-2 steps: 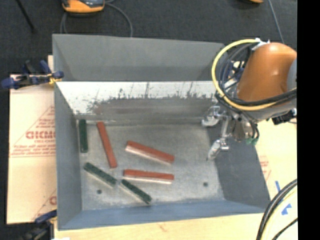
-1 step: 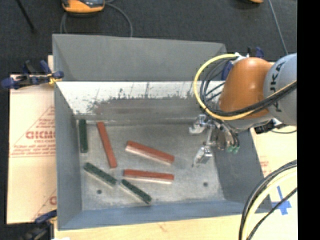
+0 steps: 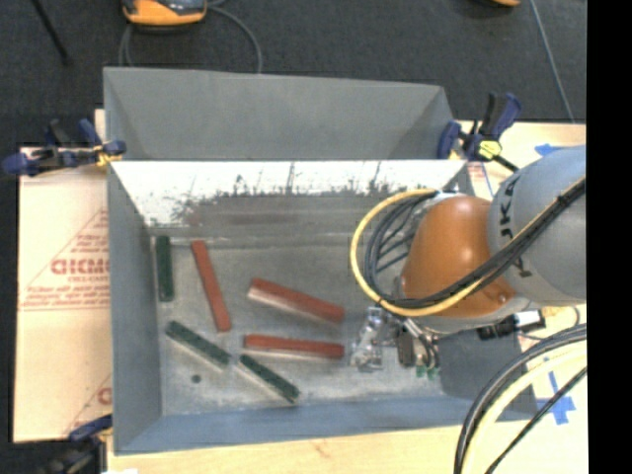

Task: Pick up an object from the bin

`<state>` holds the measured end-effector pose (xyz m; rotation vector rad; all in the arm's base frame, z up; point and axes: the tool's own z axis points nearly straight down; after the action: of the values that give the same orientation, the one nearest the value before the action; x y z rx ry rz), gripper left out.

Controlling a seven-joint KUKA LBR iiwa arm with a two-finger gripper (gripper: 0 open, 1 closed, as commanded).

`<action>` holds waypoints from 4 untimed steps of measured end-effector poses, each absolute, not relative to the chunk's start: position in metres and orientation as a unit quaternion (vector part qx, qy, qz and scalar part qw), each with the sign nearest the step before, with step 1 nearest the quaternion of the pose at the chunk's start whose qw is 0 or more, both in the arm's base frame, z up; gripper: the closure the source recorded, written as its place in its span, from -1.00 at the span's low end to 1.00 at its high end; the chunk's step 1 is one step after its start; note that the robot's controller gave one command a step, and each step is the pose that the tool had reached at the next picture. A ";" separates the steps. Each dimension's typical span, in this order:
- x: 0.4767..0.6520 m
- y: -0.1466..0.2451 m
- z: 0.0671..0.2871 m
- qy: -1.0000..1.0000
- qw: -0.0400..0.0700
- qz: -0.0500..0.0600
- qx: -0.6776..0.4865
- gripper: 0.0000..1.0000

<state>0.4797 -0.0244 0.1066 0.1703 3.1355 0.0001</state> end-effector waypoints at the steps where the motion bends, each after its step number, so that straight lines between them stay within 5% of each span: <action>1: 0.480 -0.025 0.107 0.999 0.001 0.000 0.053 -1.00; 2: 0.480 -0.025 0.107 0.999 0.001 0.000 0.053 -1.00; 3: 0.527 0.027 0.080 1.000 0.001 -0.001 -0.010 1.00; 4: 0.527 0.027 0.079 1.000 0.000 -0.001 -0.011 1.00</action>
Offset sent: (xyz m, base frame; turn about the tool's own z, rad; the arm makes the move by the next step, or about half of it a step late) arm 0.0000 0.0000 0.0000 0.0000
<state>0.5265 0.0272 0.0795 -0.0343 3.1412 -0.0021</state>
